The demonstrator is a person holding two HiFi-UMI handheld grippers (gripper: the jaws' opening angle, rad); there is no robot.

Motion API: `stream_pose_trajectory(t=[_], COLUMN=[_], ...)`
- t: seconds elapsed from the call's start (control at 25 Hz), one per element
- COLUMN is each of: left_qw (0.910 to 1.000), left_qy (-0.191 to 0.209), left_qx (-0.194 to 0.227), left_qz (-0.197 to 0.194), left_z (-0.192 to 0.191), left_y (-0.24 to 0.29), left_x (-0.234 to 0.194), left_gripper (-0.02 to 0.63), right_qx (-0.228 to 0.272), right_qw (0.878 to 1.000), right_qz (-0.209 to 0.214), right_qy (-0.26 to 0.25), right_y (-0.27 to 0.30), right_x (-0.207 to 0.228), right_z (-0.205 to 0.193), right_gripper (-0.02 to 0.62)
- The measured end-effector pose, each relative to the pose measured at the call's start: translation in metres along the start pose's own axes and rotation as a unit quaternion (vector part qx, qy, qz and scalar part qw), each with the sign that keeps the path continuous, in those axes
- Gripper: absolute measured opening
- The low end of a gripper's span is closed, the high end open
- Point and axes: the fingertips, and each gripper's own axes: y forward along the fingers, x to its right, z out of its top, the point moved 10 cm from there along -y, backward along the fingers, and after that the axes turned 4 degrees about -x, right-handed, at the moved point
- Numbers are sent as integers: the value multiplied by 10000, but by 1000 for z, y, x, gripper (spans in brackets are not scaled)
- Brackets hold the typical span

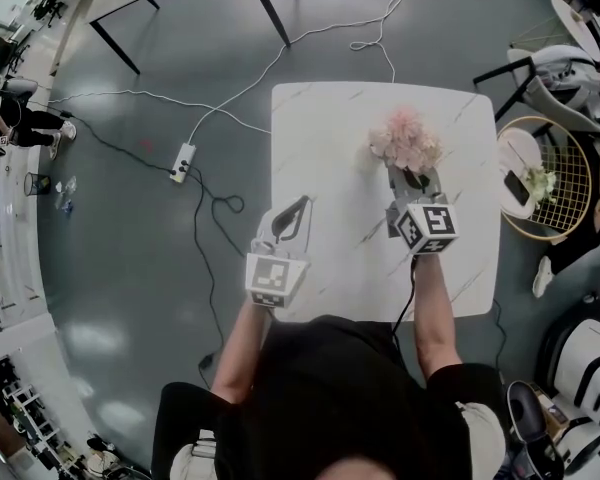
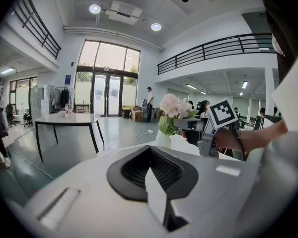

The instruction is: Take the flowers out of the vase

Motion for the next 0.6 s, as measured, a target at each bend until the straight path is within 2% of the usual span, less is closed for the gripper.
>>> stream_pose_trajectory(t=[0.6], left_qw=[9998], left_qy=[43], left_qx=[185], left_qz=[-21], left_z=[4], left_y=[-23], left_x=[0], left_gripper=[6], right_qx=[234], right_qw=[9995], right_qz=[-82], right_qy=[-189], right_y=[-19], right_x=[-16], right_z=[25], right_gripper=[77])
